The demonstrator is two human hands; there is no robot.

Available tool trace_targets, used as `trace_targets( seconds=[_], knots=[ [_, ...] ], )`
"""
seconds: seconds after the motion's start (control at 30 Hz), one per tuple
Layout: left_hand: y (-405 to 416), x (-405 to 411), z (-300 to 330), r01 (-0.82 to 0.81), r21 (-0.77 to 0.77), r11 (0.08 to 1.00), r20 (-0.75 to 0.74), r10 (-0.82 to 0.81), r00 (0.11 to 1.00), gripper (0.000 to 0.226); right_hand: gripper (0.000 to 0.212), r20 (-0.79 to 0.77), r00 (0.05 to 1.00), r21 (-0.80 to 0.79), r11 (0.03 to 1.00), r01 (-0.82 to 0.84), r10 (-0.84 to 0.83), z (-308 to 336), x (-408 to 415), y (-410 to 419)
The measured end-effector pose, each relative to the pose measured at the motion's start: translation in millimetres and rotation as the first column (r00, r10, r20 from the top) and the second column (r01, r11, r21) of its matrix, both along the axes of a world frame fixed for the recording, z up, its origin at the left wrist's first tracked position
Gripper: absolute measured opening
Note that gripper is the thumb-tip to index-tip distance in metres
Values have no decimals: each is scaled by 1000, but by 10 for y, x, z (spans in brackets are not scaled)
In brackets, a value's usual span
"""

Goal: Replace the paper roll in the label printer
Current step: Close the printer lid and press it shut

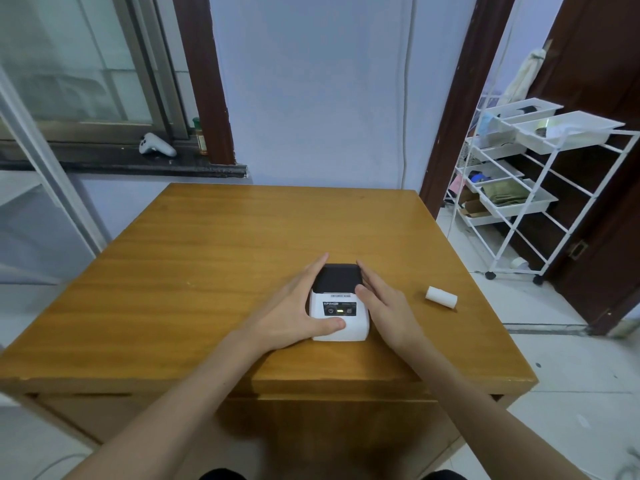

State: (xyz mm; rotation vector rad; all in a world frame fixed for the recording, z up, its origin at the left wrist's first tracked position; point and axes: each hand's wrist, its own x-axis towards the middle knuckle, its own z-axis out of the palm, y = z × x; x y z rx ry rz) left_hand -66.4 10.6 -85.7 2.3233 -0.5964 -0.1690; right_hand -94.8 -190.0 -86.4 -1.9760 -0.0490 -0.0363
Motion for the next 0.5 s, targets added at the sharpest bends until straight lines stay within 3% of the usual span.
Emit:
trace_targets(
  seconds=[0.5],
  knots=[
    [-20,-23,14,-29,25,999,6,29,1000,104,49,21,1000,32,999,5,-6,-7,6,-4]
  ],
)
